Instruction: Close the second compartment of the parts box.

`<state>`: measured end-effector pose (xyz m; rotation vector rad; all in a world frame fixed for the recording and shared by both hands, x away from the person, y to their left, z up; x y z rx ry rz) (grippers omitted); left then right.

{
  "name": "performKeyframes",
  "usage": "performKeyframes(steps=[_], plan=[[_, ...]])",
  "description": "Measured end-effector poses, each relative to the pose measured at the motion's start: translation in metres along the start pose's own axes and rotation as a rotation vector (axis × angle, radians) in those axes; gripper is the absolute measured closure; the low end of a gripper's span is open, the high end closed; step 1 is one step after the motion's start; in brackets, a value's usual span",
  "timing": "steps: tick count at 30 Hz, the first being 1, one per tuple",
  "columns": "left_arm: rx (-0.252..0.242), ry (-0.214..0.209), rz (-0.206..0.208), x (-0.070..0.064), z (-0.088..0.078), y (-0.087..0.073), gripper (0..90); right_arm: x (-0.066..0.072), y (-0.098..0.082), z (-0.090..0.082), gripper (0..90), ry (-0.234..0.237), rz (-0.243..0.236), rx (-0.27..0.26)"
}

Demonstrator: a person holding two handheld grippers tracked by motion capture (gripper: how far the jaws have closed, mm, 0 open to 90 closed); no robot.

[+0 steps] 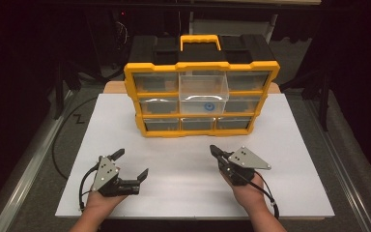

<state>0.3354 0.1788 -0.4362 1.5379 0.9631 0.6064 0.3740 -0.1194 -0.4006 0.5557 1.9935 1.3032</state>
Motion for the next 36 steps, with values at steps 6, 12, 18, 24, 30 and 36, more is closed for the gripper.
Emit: performKeyframes(steps=[6, 12, 18, 24, 30, 36], plan=[[0.001, -0.002, 0.001, 0.000, 0.000, 0.000, 0.3, -0.003, 0.008, -0.002, 90.0, -0.010, -0.006, -0.014], [0.000, -0.004, 0.002, 0.000, 0.000, 0.000, 0.4, -0.006, 0.017, 0.000, 90.0, -0.015, -0.004, -0.025], [-0.001, -0.005, 0.003, 0.000, 0.000, 0.000, 0.3, -0.008, 0.024, 0.001, 90.0, -0.023, -0.007, -0.035], [0.001, -0.007, 0.006, -0.001, 0.000, 0.000, 0.3, -0.010, 0.035, 0.003, 90.0, -0.027, -0.011, -0.049], [0.000, -0.006, 0.005, -0.001, 0.000, 0.000, 0.3, -0.014, 0.047, 0.003, 90.0, -0.037, -0.020, -0.064], [0.003, -0.009, 0.006, -0.001, 0.000, -0.001, 0.3, -0.019, 0.059, 0.003, 90.0, -0.051, -0.024, -0.078]])
Point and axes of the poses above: each handheld gripper's, and its own axes: z roughly forward along the jaws, y roughly out of its top, x roughly to its left, the point moved 6 cm from there along z, roughly forward along the jaws, and after that the axes turned 12 degrees about -z, right-handed, at the moved point
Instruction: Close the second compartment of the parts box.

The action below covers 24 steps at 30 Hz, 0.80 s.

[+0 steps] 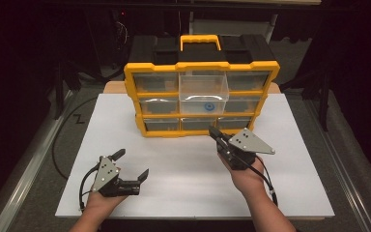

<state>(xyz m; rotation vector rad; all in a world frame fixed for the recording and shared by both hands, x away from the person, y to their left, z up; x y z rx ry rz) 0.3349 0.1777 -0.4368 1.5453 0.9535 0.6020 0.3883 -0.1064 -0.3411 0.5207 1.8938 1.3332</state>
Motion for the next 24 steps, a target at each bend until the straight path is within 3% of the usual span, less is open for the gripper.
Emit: performKeyframes(steps=[24], plan=[[-0.004, -0.014, 0.003, -0.001, -0.001, 0.000, 0.3, -0.003, 0.033, 0.010, 90.0, -0.030, -0.027, -0.025]])
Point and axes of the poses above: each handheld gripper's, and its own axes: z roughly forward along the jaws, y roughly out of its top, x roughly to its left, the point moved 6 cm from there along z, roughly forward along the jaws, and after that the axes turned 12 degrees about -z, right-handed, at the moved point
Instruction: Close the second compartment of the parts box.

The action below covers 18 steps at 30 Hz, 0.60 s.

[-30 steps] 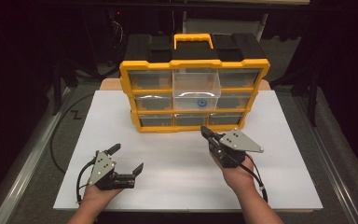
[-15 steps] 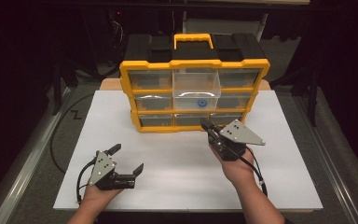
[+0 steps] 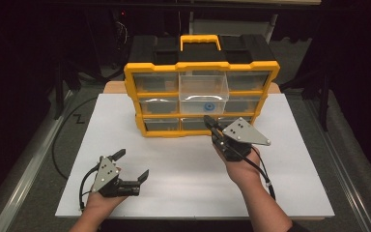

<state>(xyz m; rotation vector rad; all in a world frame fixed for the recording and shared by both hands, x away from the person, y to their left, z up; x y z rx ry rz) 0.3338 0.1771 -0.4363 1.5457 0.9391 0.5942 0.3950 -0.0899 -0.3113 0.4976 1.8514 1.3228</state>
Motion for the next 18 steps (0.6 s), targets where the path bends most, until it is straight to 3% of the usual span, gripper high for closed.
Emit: performKeyframes(steps=[18], plan=[[-0.008, -0.011, -0.009, 0.000, 0.000, 0.001, 0.3, -0.011, 0.015, 0.007, 90.0, -0.049, -0.006, -0.013]])
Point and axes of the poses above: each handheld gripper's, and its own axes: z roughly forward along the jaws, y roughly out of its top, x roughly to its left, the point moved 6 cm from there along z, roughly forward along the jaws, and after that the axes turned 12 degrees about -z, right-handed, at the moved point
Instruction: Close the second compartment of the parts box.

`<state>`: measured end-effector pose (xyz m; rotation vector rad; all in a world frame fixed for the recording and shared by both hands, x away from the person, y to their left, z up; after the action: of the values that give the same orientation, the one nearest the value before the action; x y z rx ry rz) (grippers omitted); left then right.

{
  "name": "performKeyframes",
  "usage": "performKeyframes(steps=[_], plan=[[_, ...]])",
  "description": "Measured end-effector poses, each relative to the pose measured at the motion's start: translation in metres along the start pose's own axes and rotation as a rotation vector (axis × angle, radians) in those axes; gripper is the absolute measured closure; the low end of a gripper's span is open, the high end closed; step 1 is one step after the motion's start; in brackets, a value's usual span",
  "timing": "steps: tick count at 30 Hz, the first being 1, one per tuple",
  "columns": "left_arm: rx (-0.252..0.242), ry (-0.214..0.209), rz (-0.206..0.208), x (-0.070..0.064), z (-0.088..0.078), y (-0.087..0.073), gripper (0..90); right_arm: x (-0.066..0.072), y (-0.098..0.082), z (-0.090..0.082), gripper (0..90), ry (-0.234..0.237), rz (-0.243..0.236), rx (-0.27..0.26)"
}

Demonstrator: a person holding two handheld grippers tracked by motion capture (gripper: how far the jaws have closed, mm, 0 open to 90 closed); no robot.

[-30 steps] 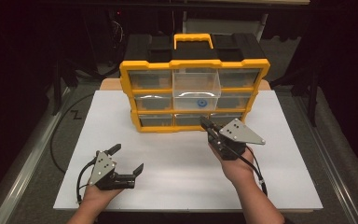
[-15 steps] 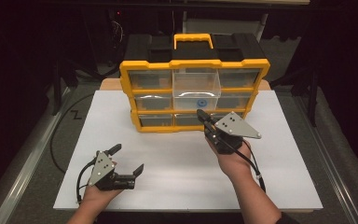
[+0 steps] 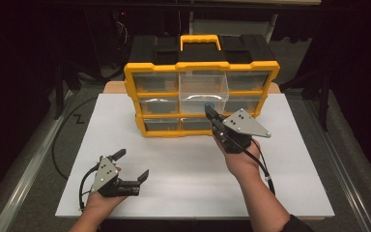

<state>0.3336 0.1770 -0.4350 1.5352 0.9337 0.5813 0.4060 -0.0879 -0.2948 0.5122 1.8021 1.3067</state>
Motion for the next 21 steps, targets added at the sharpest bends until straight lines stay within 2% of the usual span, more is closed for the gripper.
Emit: performKeyframes(steps=[10, 21], plan=[[-0.004, -0.005, -0.005, 0.0006, -0.0011, 0.0009, 0.3, -0.0026, 0.0081, 0.0025, 90.0, -0.011, -0.014, -0.001], [-0.008, -0.011, -0.017, 0.0011, -0.0016, 0.0015, 0.3, -0.0050, 0.0092, 0.0069, 90.0, -0.019, -0.017, 0.007]])
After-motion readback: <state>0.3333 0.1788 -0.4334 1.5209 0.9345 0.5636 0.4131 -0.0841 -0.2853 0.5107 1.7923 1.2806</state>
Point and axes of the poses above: each handheld gripper's, and its own axes: z roughly forward along the jaws, y roughly out of its top, x roughly to its left, the point moved 6 cm from there along z, roughly forward along the jaws, and after that the axes turned 12 degrees about -z, right-handed, at the moved point
